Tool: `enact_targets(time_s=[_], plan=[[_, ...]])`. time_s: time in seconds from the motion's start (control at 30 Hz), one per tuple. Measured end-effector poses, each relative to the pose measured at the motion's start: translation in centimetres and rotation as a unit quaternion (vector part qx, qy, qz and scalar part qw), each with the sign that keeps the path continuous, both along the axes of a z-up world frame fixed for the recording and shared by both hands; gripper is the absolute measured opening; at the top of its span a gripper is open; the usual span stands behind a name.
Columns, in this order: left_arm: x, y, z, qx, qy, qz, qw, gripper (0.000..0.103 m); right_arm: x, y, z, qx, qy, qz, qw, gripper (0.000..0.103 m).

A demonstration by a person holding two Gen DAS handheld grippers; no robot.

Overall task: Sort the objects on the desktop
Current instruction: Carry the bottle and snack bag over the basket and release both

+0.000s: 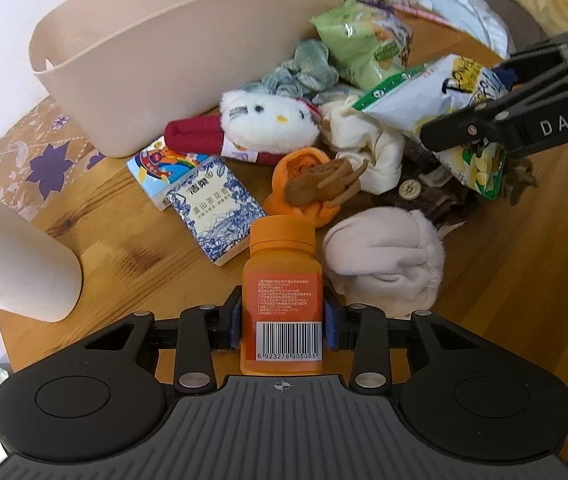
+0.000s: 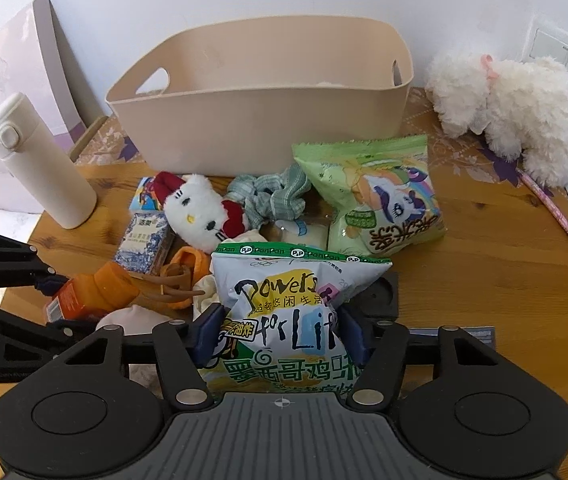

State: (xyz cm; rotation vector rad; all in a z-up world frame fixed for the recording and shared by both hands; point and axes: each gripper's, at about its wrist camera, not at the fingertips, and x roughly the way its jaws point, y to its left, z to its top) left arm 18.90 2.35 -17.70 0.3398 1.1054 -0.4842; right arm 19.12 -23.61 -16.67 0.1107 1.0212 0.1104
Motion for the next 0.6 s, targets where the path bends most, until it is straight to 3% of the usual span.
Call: enact_targets(time_s=[0.3, 0.6], plan=[[-0.3, 0.5, 2.9, -0.024, -0.029, -0.004, 0.9993, 0.038, -0.5, -2.0, 2.7, 0.011, -0.023, 0.001, 1.0, 0.058], [1.1, 1.2, 7.4, -0.053, -0.08, 0.006, 0.9953, 0.038, 0.5, -3.8, 7.5, 0.008, -0.087, 0.004, 0.996, 0.058]])
